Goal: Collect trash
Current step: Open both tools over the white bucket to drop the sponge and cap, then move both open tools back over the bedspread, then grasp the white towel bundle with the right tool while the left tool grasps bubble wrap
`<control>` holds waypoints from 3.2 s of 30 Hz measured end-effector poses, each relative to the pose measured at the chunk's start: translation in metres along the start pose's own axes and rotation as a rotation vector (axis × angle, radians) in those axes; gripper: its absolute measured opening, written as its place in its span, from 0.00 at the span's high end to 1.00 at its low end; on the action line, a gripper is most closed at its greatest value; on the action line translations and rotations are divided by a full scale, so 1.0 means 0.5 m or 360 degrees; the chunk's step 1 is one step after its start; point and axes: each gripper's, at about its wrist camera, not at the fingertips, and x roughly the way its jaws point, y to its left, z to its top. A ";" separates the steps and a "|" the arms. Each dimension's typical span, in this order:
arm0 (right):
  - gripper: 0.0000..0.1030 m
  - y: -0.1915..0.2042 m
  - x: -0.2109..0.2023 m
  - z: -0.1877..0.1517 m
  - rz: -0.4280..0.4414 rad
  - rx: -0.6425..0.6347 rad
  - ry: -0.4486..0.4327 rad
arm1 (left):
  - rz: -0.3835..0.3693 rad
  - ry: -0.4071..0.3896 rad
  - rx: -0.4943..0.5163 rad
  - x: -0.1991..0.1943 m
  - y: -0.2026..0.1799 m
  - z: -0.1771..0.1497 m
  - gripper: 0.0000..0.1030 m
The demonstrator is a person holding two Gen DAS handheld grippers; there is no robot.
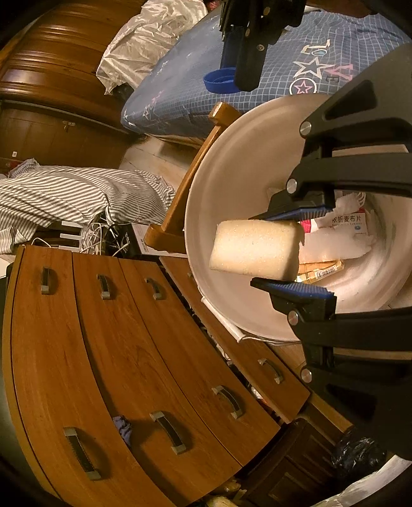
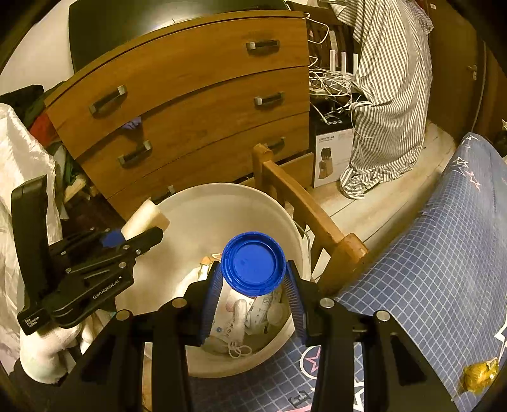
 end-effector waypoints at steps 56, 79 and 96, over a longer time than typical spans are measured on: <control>0.45 -0.755 -0.572 -0.879 -0.0717 0.0891 -0.0304 | -0.0770 0.0242 0.0781 -0.056 -0.713 -0.229 0.47; 0.15 -0.928 -0.555 -0.910 -0.0223 0.0668 -0.0176 | -0.0938 0.0441 0.0880 -0.040 -0.906 -0.338 0.41; 0.24 -0.967 -0.595 -0.859 -0.0721 0.0568 -0.0229 | -0.1082 0.0542 0.0822 -0.014 -0.981 -0.358 0.41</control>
